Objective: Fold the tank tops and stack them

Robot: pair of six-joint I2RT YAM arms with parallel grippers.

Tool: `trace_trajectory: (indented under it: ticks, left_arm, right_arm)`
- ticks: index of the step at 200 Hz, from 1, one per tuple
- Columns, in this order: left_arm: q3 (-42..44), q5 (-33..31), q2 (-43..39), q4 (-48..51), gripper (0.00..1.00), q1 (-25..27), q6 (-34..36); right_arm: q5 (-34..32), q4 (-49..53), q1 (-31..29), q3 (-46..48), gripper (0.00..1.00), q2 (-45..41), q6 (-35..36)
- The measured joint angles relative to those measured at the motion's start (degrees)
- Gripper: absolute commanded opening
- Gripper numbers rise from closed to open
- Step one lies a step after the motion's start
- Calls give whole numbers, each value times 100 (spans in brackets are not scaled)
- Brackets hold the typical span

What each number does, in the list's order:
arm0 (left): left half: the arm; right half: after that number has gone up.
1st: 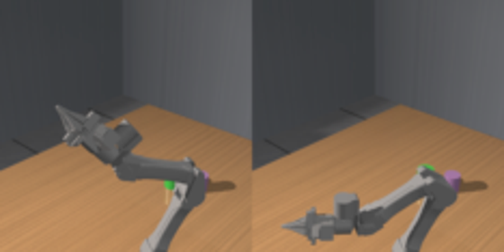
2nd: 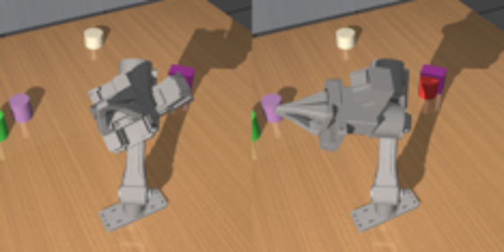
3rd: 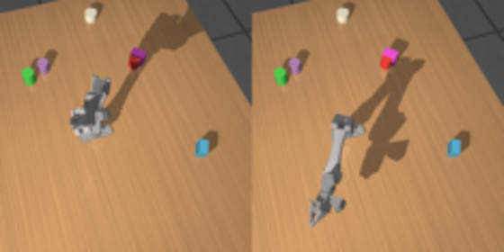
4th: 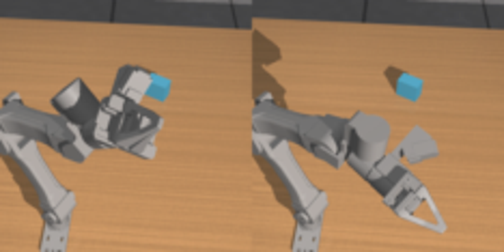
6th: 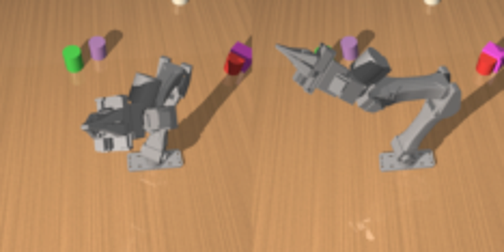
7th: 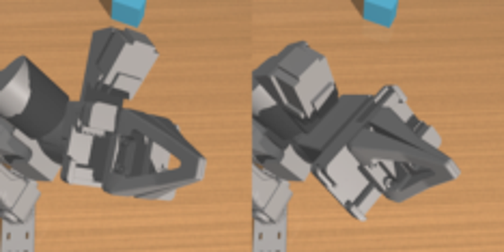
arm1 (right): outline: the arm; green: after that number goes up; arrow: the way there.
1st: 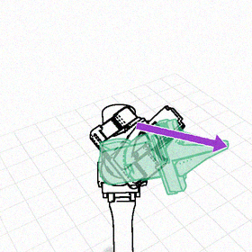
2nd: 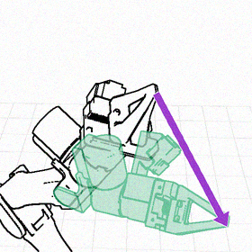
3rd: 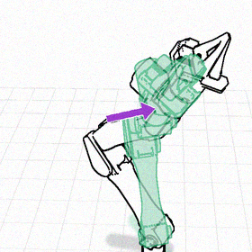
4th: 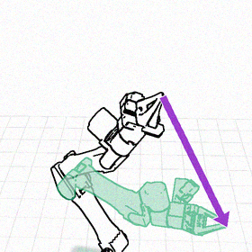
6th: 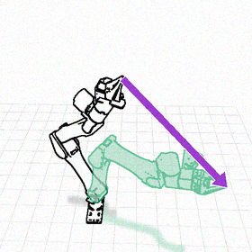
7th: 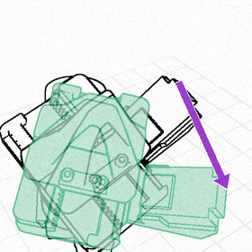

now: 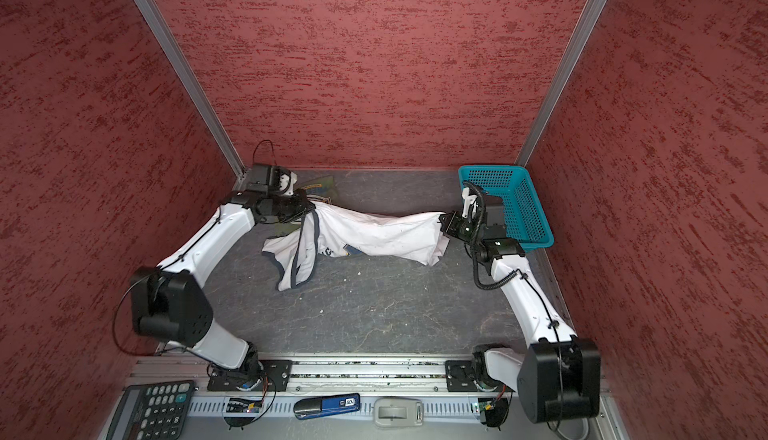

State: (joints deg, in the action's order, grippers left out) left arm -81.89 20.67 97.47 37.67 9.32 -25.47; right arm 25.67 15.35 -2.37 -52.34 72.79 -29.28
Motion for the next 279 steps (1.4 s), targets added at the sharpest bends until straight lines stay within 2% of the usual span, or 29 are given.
trace_trajectory:
  ticks: [14,34,73,133,152,176,189,211,233,246,267,279]
  left_arm:
    - [-450,-13,693,133,10,55,107]
    - [-953,-35,1397,330,20,74,254]
    - [-1121,-81,1582,339,36,149,341]
    - [-190,-125,1167,-446,32,243,127]
    - [90,-125,1099,-702,20,243,11]
    - [361,-133,942,-964,10,243,-96]
    - [431,-151,831,-1097,10,243,-155]
    - [435,-164,619,-1241,22,234,-181]
    - [319,-170,560,-1270,26,219,-166]
    - [306,-160,560,-1316,25,201,-173]
    - [286,-131,562,-1316,18,181,-188]
    - [243,-120,573,-1322,16,175,-177]
  right_arm:
    - [-4,-9,107,-269,0,651,-2]
    - [17,-129,166,-590,0,1416,-42]
    - [146,-385,179,-688,0,1873,-184]
    - [247,-597,179,-691,0,1873,-201]
    - [247,-612,179,-691,0,1873,-201]
    - [247,-614,179,-691,0,1873,-201]
    - [247,-612,179,-691,0,1871,-201]
    - [245,-608,179,-691,0,1851,-199]
    - [245,-601,179,-691,0,1797,-199]
    - [247,-601,179,-691,0,1757,-199]
    - [249,-599,179,-691,0,1661,-199]
    - [249,-595,179,-691,0,1596,-199]
